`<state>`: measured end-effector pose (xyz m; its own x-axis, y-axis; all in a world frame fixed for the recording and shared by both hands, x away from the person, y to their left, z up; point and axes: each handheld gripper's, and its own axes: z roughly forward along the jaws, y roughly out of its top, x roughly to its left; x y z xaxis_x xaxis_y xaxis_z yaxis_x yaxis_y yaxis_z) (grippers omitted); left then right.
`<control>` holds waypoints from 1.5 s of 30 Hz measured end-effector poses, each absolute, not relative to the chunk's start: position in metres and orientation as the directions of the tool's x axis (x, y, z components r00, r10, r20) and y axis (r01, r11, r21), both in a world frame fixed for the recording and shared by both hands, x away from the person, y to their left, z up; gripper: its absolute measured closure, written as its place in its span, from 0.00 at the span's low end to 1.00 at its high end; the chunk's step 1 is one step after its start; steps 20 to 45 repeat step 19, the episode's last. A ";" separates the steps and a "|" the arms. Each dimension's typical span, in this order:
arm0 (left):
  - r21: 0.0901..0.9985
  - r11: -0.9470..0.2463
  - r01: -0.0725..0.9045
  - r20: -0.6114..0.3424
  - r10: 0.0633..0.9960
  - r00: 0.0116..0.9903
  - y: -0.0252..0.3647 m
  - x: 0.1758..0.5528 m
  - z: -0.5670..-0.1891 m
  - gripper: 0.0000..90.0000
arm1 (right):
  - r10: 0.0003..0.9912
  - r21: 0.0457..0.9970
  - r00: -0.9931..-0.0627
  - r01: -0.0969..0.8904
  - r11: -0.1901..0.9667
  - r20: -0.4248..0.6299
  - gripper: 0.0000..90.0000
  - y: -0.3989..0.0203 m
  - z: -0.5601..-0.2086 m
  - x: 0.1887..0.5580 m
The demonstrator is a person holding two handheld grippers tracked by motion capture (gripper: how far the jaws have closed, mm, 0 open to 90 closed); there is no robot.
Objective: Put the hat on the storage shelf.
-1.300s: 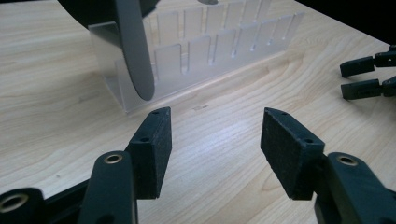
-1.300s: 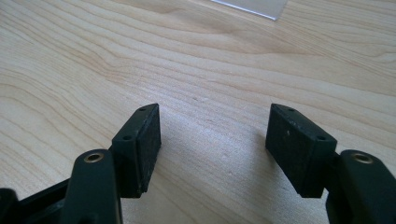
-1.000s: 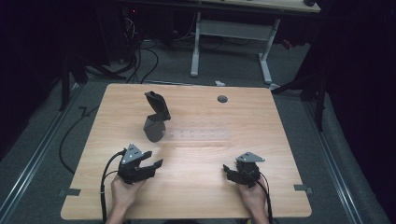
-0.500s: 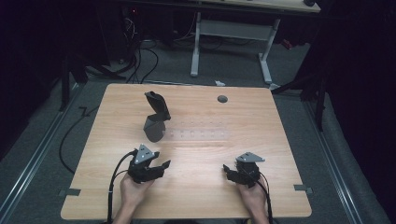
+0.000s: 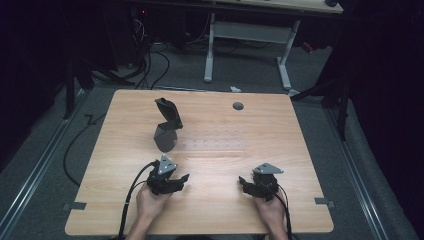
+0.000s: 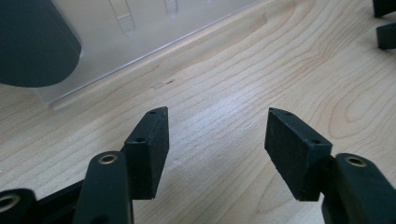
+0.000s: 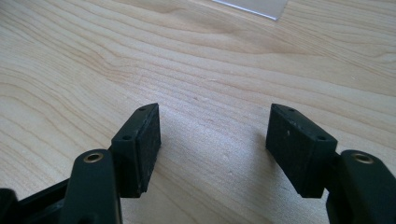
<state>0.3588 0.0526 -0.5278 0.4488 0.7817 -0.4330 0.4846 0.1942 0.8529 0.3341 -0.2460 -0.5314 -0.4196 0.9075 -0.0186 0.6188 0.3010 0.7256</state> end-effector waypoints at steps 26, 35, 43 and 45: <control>0.855 0.151 0.496 -0.397 0.806 0.439 0.044 0.365 -0.546 0.38 | 0.907 0.725 -0.420 0.619 0.301 -0.019 0.40 -0.246 -0.531 0.334; 0.855 0.151 0.496 -0.397 0.806 0.439 0.044 0.365 -0.546 0.38 | 0.907 0.725 -0.420 0.619 0.301 -0.019 0.40 -0.246 -0.531 0.334; 0.855 0.151 0.496 -0.397 0.806 0.439 0.044 0.365 -0.546 0.38 | 0.907 0.725 -0.420 0.619 0.301 -0.019 0.40 -0.246 -0.531 0.334; 0.855 0.151 0.496 -0.397 0.806 0.439 0.044 0.365 -0.546 0.38 | 0.907 0.725 -0.420 0.619 0.301 -0.019 0.40 -0.246 -0.531 0.334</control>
